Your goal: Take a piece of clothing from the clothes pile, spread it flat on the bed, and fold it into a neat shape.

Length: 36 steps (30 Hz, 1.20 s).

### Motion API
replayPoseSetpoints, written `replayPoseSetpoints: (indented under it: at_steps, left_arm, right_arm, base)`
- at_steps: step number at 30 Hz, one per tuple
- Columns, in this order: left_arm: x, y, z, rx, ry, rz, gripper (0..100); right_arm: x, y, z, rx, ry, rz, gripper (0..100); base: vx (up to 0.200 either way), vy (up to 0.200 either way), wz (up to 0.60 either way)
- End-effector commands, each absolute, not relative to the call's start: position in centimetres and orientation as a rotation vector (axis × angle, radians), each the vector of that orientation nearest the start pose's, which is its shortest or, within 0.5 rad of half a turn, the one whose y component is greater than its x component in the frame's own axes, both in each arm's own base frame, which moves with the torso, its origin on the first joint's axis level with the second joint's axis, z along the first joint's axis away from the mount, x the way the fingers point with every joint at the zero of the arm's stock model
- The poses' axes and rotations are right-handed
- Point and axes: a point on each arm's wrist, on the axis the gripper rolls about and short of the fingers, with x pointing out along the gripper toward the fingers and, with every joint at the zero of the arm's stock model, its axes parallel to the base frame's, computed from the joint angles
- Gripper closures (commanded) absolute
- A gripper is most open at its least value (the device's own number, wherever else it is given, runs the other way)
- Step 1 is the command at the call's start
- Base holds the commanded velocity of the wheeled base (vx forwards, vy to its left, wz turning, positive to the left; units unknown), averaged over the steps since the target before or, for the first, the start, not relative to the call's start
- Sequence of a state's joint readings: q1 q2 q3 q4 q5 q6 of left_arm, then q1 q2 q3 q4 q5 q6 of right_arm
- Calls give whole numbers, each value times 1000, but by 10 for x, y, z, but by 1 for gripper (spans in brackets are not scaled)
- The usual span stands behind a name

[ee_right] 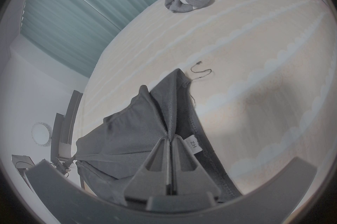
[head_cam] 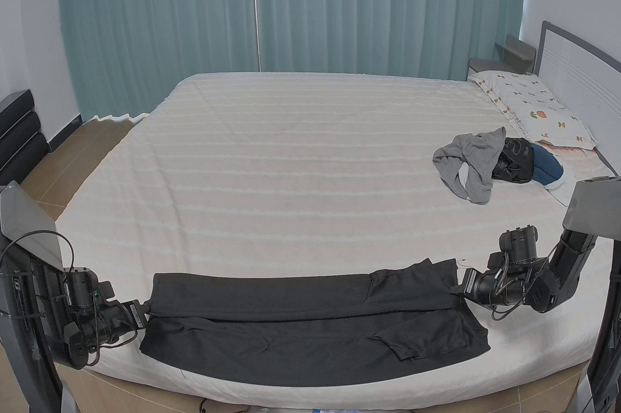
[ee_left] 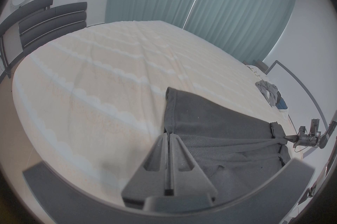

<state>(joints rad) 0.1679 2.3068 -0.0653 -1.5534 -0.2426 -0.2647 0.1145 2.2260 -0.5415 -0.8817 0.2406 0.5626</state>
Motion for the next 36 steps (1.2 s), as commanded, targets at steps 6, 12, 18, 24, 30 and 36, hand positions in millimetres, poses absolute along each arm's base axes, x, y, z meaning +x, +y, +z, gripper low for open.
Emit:
replayPoseSetpoints:
  at_steps: [6,12,18,24,30,36]
  left_arm:
    - [225,32,-26,-399,686,14,100]
    - [227,33,-25,-405,675,14,100]
    - [225,32,-25,-407,682,12,100]
    - [225,32,-25,-406,682,12,0]
    - [230,34,-17,-421,632,13,0]
    - [243,36,-6,-542,549,37,0]
  right_arm:
    - [304,41,-24,575,904,92,100]
    - [305,39,-13,576,866,98,100]
    - [305,38,-19,565,885,92,100]
    - [301,36,-21,536,894,99,0]
    - [310,27,12,563,766,108,0]
    - [315,39,15,583,745,146,0]
  base:
    - [0,0,0]
    - [0,0,0]
    - [0,0,0]
    - [0,0,0]
    - [0,0,0]
    - [0,0,0]
